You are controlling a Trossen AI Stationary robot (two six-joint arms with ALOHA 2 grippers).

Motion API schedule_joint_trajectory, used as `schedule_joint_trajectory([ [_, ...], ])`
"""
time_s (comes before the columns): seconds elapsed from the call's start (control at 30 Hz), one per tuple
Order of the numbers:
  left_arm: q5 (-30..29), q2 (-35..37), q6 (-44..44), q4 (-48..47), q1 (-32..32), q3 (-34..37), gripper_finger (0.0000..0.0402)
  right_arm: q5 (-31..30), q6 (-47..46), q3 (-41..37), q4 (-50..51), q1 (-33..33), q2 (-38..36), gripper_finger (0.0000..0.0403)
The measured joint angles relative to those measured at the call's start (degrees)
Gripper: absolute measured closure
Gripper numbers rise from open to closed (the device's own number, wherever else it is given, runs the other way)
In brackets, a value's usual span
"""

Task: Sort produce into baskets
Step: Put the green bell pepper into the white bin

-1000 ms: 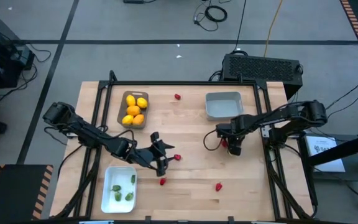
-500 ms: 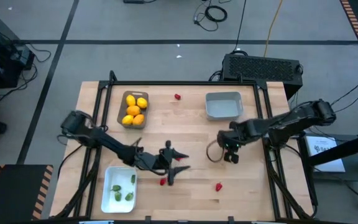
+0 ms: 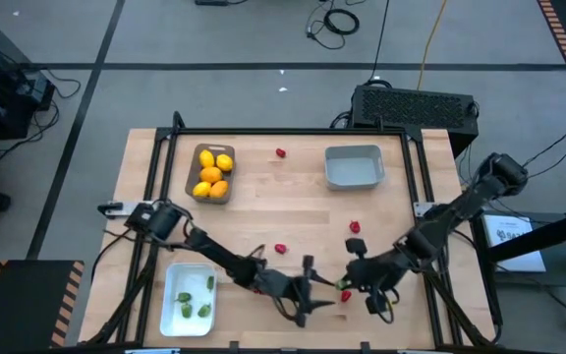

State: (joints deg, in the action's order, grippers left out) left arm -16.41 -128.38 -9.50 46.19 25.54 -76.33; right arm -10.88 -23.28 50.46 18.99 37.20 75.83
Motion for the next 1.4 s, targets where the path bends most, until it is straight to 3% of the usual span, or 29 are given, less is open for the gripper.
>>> schedule_joint_trajectory([
  [0.17, -1.11, -0.1, -1.37, -13.31, -0.03, -7.22, 0.0187, -4.23, 1.39, 0.0, 0.19, 2.48, 0.0, 0.036],
  [0.5, -9.98, -0.15, -1.44, -17.39, 0.05, -8.2, 0.0187, -4.08, -7.05, 0.0, 7.1, 2.83, 0.0, 0.036],
  [0.93, -9.3, -0.13, -1.48, -14.67, -1.24, -8.2, 0.0187, -3.84, -16.24, -4.33, 7.88, 3.79, 0.0, 0.036],
  [1.4, -3.23, -0.13, 1.58, -12.94, -2.73, -8.18, 0.0187, -4.04, -13.71, -4.39, 5.5, 3.77, 0.0, 0.036],
])
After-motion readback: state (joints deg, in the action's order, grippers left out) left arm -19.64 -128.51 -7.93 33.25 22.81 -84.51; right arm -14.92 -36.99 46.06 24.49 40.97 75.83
